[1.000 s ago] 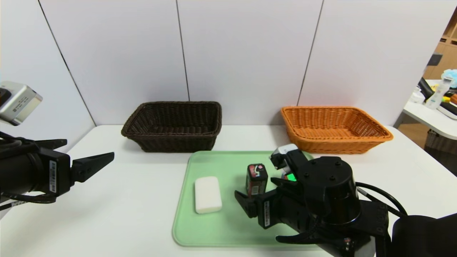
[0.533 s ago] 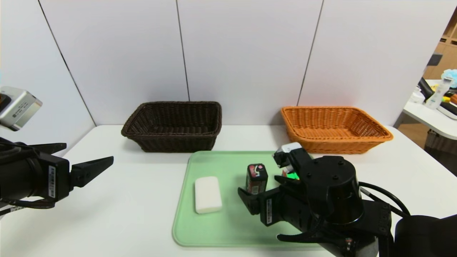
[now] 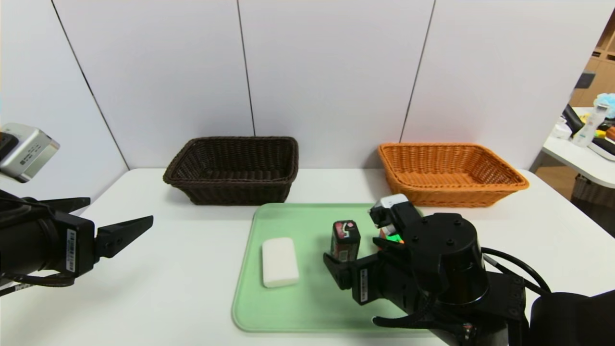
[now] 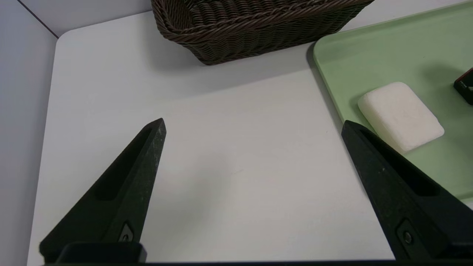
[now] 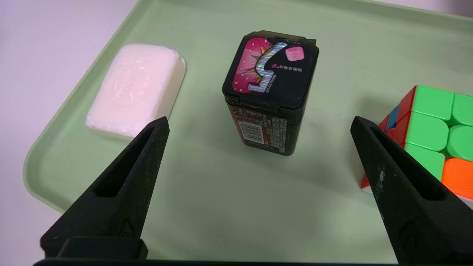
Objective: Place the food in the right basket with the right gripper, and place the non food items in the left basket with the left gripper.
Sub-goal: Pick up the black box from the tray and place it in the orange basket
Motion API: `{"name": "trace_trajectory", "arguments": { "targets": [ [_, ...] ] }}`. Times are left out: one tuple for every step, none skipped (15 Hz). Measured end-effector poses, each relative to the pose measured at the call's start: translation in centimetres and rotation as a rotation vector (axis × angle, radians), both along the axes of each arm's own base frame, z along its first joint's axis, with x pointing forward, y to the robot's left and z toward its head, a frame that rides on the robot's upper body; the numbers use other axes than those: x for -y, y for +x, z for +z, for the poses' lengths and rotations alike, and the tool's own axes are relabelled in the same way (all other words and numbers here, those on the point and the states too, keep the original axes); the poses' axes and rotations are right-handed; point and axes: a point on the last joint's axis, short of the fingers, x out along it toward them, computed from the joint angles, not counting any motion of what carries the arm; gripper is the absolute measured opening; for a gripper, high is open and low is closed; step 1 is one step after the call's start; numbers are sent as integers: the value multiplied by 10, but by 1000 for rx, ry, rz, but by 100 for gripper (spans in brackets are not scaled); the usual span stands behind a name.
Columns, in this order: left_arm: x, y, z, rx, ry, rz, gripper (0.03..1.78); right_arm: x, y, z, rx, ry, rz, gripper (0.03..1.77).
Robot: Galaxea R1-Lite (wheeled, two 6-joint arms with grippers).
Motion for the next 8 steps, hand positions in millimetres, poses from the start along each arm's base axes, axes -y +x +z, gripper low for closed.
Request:
{"name": "trace_trajectory", "arguments": {
  "targets": [
    [0, 0, -1, -2, 1, 0, 169, -2, 1, 0, 12, 14, 0, 170],
    [0, 0, -2, -6, 1, 0, 169, -4, 4, 0, 32, 34, -2, 170],
    [0, 0, -2, -7, 2, -1, 169, -6, 5, -2, 51, 49, -8, 170],
    [0, 0, -3, -9, 2, -1, 169, -7, 6, -5, 59, 52, -15, 170],
    [0, 0, -3, -10, 2, -1, 169, -8, 6, -9, 53, 43, -17, 170],
    [0, -1, -4, -12, 3, -1, 169, -8, 7, -11, 51, 37, -18, 170],
    [0, -1, -4, -13, 4, -1, 169, -8, 7, -12, 48, 34, -19, 170],
    [0, -1, -5, -15, 4, -1, 169, -8, 7, -12, 49, 31, -22, 170]
  ]
}}
